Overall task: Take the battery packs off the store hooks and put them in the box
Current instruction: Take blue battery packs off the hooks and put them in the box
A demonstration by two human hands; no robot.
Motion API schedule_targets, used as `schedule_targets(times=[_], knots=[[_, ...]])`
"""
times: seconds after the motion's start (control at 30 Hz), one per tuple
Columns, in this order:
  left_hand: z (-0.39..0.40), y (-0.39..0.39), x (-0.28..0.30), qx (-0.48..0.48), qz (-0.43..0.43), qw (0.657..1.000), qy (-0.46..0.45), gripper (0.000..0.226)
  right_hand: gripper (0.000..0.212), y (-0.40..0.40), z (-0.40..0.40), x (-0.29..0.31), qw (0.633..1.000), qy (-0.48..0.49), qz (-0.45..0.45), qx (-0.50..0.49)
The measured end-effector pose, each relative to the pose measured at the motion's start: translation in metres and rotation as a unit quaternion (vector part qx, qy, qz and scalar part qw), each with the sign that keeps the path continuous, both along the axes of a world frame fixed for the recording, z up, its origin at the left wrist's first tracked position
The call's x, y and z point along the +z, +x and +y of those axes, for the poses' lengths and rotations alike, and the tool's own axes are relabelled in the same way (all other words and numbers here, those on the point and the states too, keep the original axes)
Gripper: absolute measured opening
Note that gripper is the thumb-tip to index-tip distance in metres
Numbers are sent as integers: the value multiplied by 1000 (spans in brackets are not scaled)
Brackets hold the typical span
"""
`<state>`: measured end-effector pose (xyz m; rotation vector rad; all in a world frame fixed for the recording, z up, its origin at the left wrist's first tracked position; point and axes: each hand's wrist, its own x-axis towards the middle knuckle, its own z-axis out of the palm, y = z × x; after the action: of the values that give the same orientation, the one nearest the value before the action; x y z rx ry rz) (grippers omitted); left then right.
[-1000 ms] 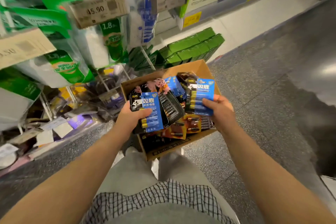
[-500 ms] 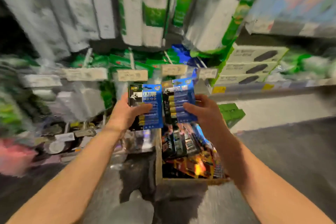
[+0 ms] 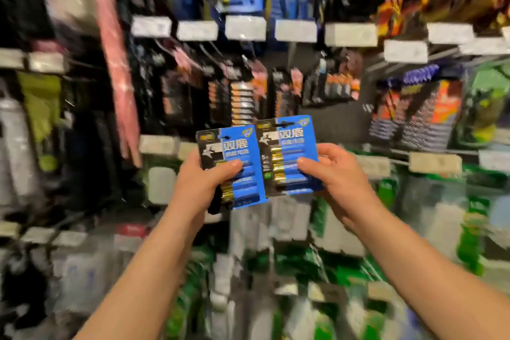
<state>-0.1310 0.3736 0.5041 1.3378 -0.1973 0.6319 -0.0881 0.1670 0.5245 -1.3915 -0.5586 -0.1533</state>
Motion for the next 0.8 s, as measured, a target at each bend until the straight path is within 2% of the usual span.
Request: schedule_targets(times=[0.1, 0.2, 0.33, 0.5, 0.67, 0.8], knots=[[50, 3, 54, 26, -69, 997, 22, 43, 16, 10, 50, 54, 998, 16, -58, 27], [89, 15, 105, 36, -116, 991, 56, 46, 14, 22, 89, 99, 992, 38, -111, 47], [143, 39, 164, 46, -155, 982, 102, 46, 17, 48, 139, 147, 988, 46, -149, 20], [183, 80, 226, 66, -175, 974, 130, 77, 7, 82, 176, 204, 978, 20, -202, -51], [195, 121, 263, 64, -194, 968, 147, 60, 17, 120, 189, 256, 974, 33, -211, -77], [198, 145, 271, 75, -190, 970, 130, 37, 10, 141, 195, 287, 978, 44, -186, -87]])
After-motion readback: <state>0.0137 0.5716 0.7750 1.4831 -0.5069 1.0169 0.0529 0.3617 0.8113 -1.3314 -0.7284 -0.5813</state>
